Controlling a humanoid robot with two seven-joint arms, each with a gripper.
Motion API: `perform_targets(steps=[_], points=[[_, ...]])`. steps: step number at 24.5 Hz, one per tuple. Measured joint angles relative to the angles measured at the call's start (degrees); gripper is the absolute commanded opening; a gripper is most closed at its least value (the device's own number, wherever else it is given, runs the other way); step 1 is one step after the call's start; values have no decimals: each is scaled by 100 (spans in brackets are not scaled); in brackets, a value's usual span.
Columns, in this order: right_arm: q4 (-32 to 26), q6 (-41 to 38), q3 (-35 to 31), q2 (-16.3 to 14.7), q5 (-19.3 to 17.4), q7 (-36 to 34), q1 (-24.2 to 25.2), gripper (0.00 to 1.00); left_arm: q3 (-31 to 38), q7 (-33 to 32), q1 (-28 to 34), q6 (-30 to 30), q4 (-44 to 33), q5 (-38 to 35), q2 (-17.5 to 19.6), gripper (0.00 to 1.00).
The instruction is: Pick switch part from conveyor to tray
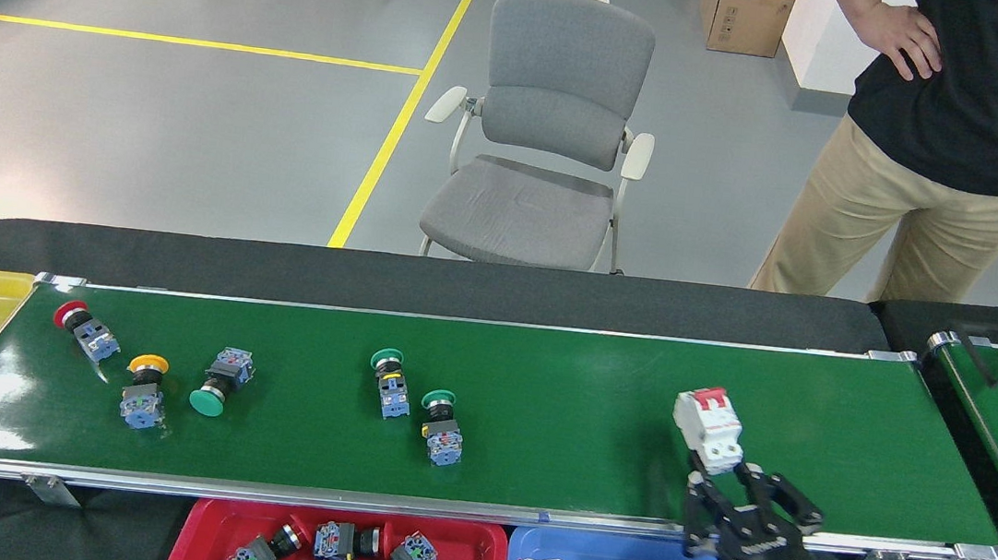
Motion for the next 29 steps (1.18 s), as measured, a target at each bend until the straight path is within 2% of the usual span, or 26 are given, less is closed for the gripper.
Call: perform_targets(steps=[1, 2, 3, 4, 5, 6, 10, 11, 12, 14, 15, 19, 22, 25, 29], points=[[14, -659, -412, 2, -52, -26, 161, 50, -32, -62, 1, 0, 0, -5, -1, 35], [39, -1159, -747, 42, -70, -34, 306, 94, -80, -131, 1, 6, 0, -13, -5, 51], [55, -1508, -971, 167, -76, -36, 416, 100, -152, -193, 2, 17, 0, -24, -28, 70], [61, -1764, -1101, 373, -77, -40, 527, 100, -219, -241, 1, 43, 0, -28, -70, 86], [65, -1886, -1135, 517, -76, -41, 637, 100, -258, -273, 1, 76, -3, -28, -114, 95], [67, -1993, -1148, 563, -77, -41, 722, 100, -275, -293, 1, 152, -7, -28, -142, 98], [67, -2118, -1424, 644, -84, -63, 780, 100, -236, -304, 3, 371, -9, -8, -150, 99], [67, -2140, -1607, 773, -86, -72, 780, 100, -169, -304, 3, 415, -9, -2, -186, 99], [62, -2043, -1837, 1068, -87, -79, 779, 99, -27, -311, 2, 479, -10, 11, -243, 99], [45, -1428, -2047, 1604, -55, -27, 779, 99, 481, -295, -2, 679, -10, 18, -340, 99], [9, -930, -2069, 1708, -41, -9, 779, 99, 895, -206, -8, 800, -10, 19, -367, 99], [-106, 685, -2111, 1740, 344, -3, 777, 99, 3024, 503, -16, 1053, 1, 58, -348, 99], [-113, 1294, -2111, 1837, 695, -198, 775, 99, 4260, 850, 26, 1028, 217, 86, -84, 99], [-155, 1508, -2113, 1837, 802, -315, 769, 99, 4713, 950, 149, 752, 569, 332, 235, 99], [-286, 1550, -2046, 1833, 807, -337, 752, 99, 4725, 968, 163, 539, 653, 599, 353, 99]])
